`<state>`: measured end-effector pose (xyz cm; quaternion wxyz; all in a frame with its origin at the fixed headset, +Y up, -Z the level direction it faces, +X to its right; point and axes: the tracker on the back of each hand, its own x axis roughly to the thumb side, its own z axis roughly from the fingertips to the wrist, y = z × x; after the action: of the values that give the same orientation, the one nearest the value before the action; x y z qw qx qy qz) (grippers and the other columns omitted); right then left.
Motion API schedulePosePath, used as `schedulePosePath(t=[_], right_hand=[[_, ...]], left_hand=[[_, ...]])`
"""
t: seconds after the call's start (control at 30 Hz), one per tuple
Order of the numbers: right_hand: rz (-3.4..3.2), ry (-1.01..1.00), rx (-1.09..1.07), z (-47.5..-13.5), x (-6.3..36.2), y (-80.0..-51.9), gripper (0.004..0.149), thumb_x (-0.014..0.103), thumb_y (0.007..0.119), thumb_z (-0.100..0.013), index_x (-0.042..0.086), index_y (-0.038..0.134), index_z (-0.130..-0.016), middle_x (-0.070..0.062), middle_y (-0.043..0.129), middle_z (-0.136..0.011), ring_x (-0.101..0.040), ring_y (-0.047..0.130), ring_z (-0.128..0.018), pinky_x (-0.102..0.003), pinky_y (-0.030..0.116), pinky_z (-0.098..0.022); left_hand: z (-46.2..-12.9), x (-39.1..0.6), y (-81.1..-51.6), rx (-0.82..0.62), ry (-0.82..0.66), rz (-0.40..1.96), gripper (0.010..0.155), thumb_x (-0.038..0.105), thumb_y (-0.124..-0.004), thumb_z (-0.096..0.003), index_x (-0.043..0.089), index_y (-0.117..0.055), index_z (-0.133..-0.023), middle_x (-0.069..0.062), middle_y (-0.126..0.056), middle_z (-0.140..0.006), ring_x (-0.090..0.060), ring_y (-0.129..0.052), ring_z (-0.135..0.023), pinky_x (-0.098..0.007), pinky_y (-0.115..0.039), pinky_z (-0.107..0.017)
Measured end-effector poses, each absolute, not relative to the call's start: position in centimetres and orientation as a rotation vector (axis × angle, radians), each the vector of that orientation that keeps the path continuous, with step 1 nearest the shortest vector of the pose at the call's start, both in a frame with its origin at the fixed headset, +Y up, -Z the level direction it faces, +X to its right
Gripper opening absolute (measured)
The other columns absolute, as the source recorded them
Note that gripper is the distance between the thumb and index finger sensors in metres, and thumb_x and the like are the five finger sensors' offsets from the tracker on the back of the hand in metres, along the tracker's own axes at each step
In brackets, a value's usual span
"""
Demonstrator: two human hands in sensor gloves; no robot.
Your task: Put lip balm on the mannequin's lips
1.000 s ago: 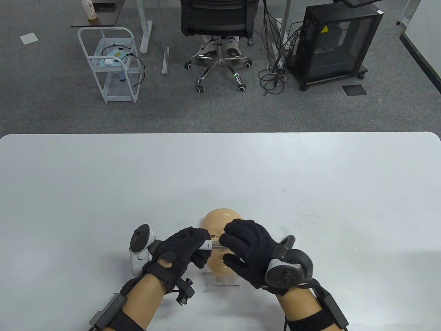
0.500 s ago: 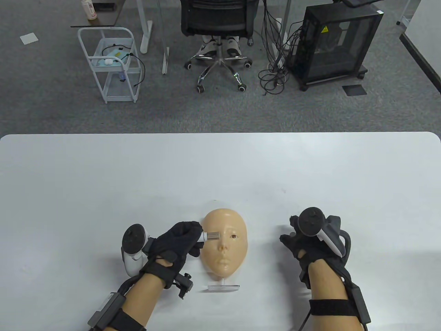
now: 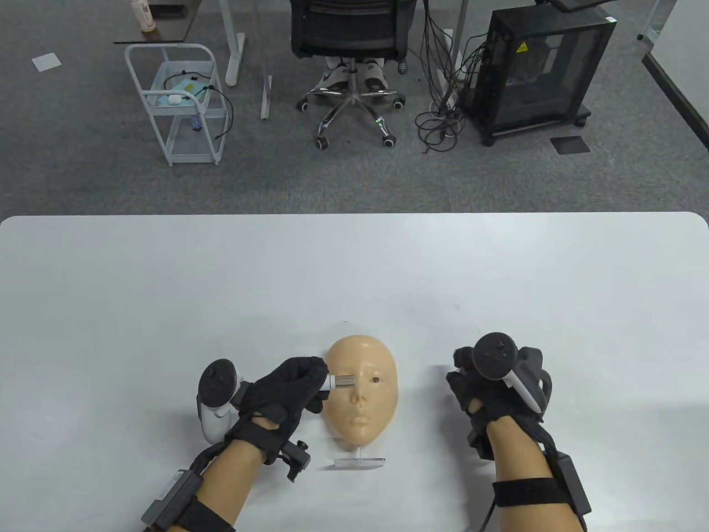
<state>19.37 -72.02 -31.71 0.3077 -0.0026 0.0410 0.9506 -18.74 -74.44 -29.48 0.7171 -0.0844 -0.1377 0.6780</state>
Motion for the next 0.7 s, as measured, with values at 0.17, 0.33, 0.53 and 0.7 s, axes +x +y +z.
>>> schedulePosePath(t=[0.17, 0.33, 0.53, 0.7], right_hand=[[1.899, 0.102, 0.360, -30.3, 15.5, -71.5, 0.056, 0.041, 0.095, -0.048, 0.020, 0.075, -0.095, -0.009, 0.096, -0.077, -0.033, 0.099, -0.060, -0.050, 0.083, -0.051], [1.747, 0.175, 0.436, -29.1, 12.6, -71.5, 0.056, 0.042, 0.094, -0.049, 0.020, 0.073, -0.096, -0.008, 0.095, -0.078, -0.032, 0.098, -0.062, -0.050, 0.083, -0.051], [1.717, 0.205, 0.404, -28.9, 11.9, -72.2, 0.056, 0.042, 0.093, -0.049, 0.020, 0.073, -0.096, -0.008, 0.094, -0.079, -0.033, 0.098, -0.062, -0.050, 0.083, -0.052], [1.719, 0.162, 0.419, -28.7, 11.4, -72.3, 0.057, 0.042, 0.094, -0.049, 0.019, 0.073, -0.096, -0.008, 0.095, -0.080, -0.033, 0.099, -0.063, -0.050, 0.084, -0.052]], left_hand=[[-29.2, -18.0, -74.3, -0.205, -0.337, 1.493, 0.047, 0.049, -0.091, -0.0577, 0.016, -0.080, -0.090, -0.012, -0.100, -0.073, -0.028, -0.102, -0.042, -0.057, -0.077, -0.052], [-29.0, -17.5, -74.1, -0.213, -0.363, 1.489, 0.047, 0.049, -0.090, -0.0578, 0.016, -0.080, -0.090, -0.012, -0.099, -0.074, -0.028, -0.102, -0.042, -0.057, -0.077, -0.052], [-28.9, -17.2, -74.1, -0.221, -0.372, 1.502, 0.047, 0.048, -0.090, -0.0578, 0.016, -0.080, -0.090, -0.012, -0.100, -0.075, -0.028, -0.103, -0.042, -0.057, -0.078, -0.052], [-28.7, -16.7, -74.1, -0.240, -0.393, 1.503, 0.048, 0.048, -0.089, -0.0577, 0.015, -0.081, -0.091, -0.012, -0.101, -0.077, -0.027, -0.105, -0.042, -0.057, -0.080, -0.051]])
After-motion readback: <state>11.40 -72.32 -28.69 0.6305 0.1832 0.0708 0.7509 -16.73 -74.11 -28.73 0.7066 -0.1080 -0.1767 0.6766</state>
